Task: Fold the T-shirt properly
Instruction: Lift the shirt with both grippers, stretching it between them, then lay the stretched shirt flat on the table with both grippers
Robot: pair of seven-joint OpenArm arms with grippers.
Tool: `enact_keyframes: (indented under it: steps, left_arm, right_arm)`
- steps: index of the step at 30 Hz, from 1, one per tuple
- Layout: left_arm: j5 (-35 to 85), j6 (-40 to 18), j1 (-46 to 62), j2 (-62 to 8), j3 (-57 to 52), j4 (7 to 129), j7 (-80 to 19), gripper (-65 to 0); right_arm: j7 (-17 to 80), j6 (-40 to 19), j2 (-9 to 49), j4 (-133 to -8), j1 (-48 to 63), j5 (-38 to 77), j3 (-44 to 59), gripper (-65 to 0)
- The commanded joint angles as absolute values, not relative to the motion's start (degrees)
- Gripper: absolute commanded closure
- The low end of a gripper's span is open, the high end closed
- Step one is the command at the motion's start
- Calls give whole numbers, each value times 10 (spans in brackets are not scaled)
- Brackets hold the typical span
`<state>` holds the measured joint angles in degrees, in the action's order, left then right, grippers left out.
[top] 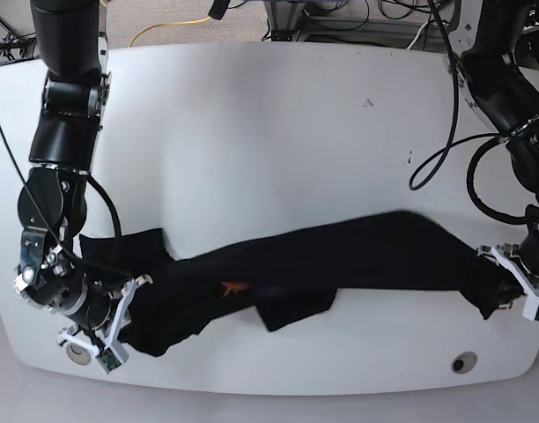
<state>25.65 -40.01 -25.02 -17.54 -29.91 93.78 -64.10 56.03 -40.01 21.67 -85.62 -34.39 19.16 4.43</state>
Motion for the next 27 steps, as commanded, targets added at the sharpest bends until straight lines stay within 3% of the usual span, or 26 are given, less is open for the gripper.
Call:
enact_keyframes:
  steps: [1,12,27]
  left_arm:
    - [257,-400,-295,-194,-303,967,-644,0]
    - [256,-400,-328,-215,-302,954,-656,-1]
    - [258,-400,-121,-212,-385,960,-655,-1]
  right_arm:
    - [553,-400,227,-838,-404,180,49,0]
    - [556,-400,269,-818,-449,200,51,0]
    - [580,-400,244,-851,-228,216,179,0]
